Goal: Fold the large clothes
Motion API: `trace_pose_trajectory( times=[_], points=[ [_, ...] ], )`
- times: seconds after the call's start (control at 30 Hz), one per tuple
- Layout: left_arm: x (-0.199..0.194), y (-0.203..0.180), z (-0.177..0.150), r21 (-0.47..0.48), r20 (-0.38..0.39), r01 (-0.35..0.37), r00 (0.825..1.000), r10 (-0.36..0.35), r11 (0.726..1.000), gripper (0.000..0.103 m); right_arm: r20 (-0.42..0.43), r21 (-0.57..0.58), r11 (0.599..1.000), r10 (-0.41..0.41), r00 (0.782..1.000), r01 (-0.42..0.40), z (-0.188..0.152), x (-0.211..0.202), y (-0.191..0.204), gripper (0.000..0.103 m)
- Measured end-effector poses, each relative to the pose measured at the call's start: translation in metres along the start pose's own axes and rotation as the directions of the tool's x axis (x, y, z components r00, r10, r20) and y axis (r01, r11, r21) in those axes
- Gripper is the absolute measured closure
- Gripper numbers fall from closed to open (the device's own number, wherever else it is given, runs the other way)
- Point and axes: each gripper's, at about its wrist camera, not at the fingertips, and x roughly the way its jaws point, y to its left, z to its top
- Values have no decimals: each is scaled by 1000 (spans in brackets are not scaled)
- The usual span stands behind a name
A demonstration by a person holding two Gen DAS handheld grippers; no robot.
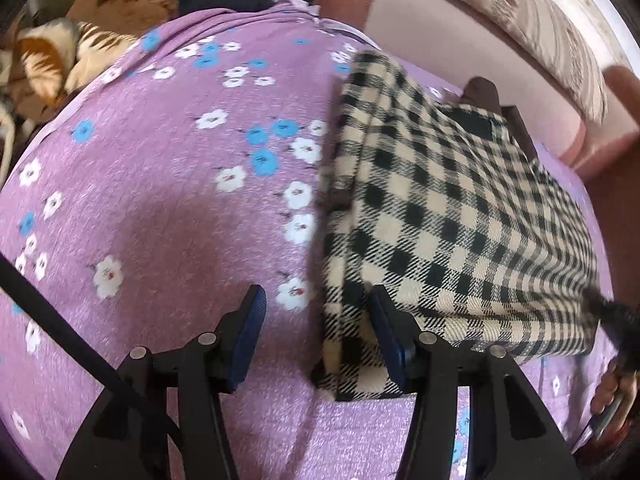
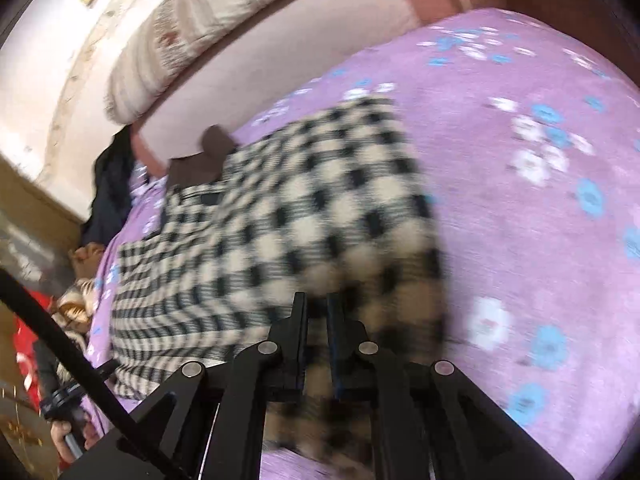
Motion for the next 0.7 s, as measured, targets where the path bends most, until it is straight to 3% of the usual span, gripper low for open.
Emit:
trace_pose_trajectory(
  times=[0.17,0.3,0.53,0.7],
  points=[
    [-17,-1,-4,2,48,-52,997,52,999,51,53,34,997,-74,996,73,-1,-28,-13,67],
    [-34,-10,-8,47,114,-145,984,139,988,51,90,-21,995,-95,991,97,-9,-45,-1,63],
    [-46,-13,-8,68,169,-224,963,210,972,51,70,-201,975,-79,994,92,-43,-37,48,61],
    [-52,-15,-6,76,218,-283,940,261,956,51,43,-367,925,-88,995,98,-73,-21,87,61]
  ],
)
